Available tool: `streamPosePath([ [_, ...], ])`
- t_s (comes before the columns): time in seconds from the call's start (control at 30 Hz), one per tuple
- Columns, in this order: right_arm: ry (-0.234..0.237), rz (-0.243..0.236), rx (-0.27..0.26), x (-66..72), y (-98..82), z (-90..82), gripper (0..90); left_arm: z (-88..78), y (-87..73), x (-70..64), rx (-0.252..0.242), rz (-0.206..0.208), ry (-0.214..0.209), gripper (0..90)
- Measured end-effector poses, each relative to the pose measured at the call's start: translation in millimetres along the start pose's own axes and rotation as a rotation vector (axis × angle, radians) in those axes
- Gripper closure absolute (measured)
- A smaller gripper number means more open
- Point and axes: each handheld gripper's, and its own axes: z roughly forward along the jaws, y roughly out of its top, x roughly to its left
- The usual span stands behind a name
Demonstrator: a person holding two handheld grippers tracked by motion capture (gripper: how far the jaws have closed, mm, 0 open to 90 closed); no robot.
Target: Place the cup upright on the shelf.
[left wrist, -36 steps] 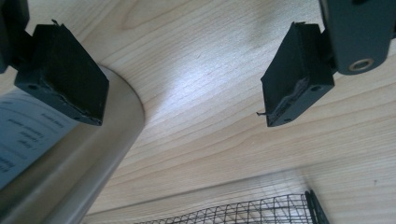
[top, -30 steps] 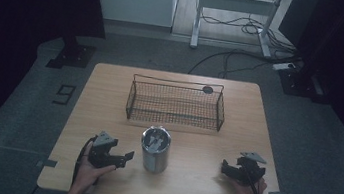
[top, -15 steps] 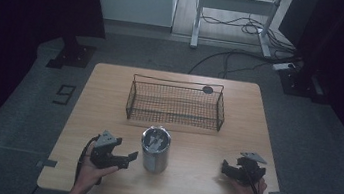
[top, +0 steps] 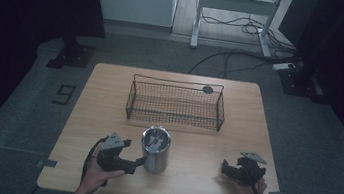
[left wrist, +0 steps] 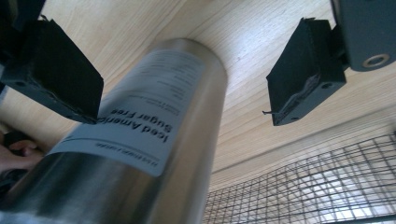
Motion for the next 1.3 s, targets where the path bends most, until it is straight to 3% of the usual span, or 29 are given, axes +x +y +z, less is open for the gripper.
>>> streamPosePath([
  [0.2, 0.0, 0.0, 0.0, 0.0, 0.0, 0.0, 0.0, 3.9, 2.4, -4.8, 0.009, 0.01, -0.032, 8.8],
  [0.47, 0.0, 0.0, 0.0, 0.0, 0.0, 0.0, 0.0, 16.0, 9.3, -13.5, 0.022, 0.036, -0.043, 7.3],
  [0.73, 0.0, 0.0, 0.0, 0.0, 0.0, 0.0, 0.0, 30.9, 16.1, -17.6, 0.022, 0.023, -0.063, 4.0],
  [0.97, 0.0, 0.0, 0.0, 0.0, 0.0, 0.0, 0.0, 44.4, 21.9, -22.1, 0.016, 0.032, -0.032, 0.0],
  [1.1, 0.0, 0.0, 0.0, 0.0, 0.0, 0.0, 0.0, 55.3, 24.5, -26.3, -0.013, 0.051, -0.011, 0.0],
  [1.3, 0.0, 0.0, 0.0, 0.0, 0.0, 0.0, 0.0, 59.0, 24.0, -27.4, -0.033, 0.066, -0.001, 0.3],
])
